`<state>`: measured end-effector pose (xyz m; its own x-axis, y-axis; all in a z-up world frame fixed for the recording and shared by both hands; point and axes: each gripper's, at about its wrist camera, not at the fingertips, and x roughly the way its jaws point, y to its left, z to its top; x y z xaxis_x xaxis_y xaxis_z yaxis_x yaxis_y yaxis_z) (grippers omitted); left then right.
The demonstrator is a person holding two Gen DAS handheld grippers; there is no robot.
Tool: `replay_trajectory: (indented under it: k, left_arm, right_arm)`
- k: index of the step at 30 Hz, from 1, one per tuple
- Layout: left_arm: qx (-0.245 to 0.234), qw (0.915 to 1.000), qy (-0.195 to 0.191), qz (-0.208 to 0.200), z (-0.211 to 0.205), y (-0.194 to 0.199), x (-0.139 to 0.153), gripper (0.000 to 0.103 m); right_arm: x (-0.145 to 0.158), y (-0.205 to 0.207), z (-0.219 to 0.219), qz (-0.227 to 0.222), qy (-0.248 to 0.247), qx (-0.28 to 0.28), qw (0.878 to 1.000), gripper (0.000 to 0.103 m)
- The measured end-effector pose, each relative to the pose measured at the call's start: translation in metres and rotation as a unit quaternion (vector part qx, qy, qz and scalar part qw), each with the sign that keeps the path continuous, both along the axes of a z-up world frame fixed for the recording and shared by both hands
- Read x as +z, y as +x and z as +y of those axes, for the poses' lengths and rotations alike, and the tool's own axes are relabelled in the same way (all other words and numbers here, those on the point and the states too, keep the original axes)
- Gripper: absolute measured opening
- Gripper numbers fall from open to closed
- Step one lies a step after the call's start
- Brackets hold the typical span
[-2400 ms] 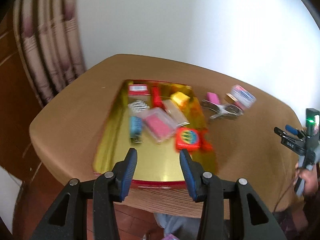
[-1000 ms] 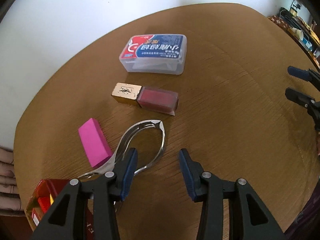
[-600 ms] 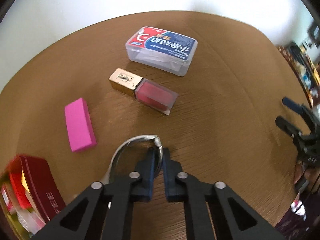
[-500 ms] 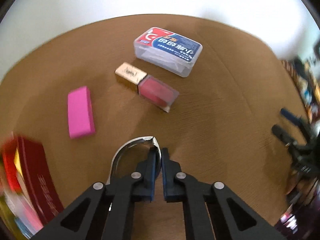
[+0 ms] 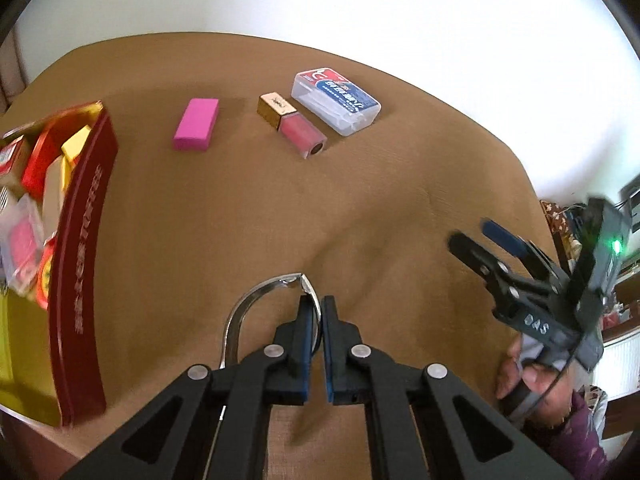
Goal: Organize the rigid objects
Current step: 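Carry the metal clip toward the tin with the left tool while the right tool grasps the lipstick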
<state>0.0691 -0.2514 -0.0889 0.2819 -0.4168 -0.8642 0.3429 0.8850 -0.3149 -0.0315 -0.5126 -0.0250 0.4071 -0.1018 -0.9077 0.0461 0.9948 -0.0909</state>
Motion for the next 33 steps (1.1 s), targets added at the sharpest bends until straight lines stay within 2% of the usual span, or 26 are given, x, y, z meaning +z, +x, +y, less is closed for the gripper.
replay_trajectory:
  k: [2,6,11,13,17,20,21,24,25,28,33]
  left_arm:
    - [0.010,0.9999,-0.012,0.003,0.007,0.000,0.003,0.004]
    - [0.022,0.9994,-0.023,-0.011,0.014,-0.008,0.015,0.004]
    - [0.032,0.9981,-0.034,-0.041,0.037,-0.024,0.040,0.004]
    - [0.037,0.9974,-0.037,-0.050,0.044,-0.029,0.047,0.004]
    - [0.048,0.9961,-0.047,-0.058,0.063,-0.034,0.059,0.004]
    - [0.062,0.9946,-0.062,-0.056,0.076,-0.032,0.063,0.004]
    - [0.069,0.9937,-0.068,-0.056,0.083,-0.033,0.067,0.004]
    - [0.085,0.9914,-0.072,-0.069,0.105,-0.037,0.078,0.004]
    - [0.090,0.9907,-0.068,-0.077,0.111,-0.039,0.084,0.004]
    - [0.113,0.9877,-0.055,-0.093,0.132,-0.040,0.097,0.004]
    - [0.165,0.9790,-0.023,-0.118,0.179,-0.021,0.109,0.004]
  right_arm:
    - [-0.007,0.015,0.013,0.005,0.011,0.019,1.000,0.090]
    - [-0.022,0.054,0.043,0.018,0.039,0.054,0.998,0.082]
    - [-0.048,0.096,0.071,0.035,0.018,0.078,0.996,0.074]
    - [-0.060,0.110,0.077,0.046,0.006,0.073,0.996,0.066]
    - [-0.083,0.132,0.082,0.071,-0.014,0.072,0.995,0.065]
    - [-0.099,0.144,0.083,0.095,-0.025,0.069,0.993,0.054]
    - [-0.107,0.148,0.084,0.112,-0.040,0.068,0.991,0.047]
    - [-0.111,0.152,0.087,0.124,-0.062,0.066,0.988,0.031]
    - [-0.109,0.151,0.087,0.125,-0.062,0.063,0.988,0.020]
    - [-0.101,0.146,0.086,0.122,-0.048,0.056,0.990,0.018]
    - [-0.083,0.110,0.072,0.106,-0.003,0.032,0.994,0.018]
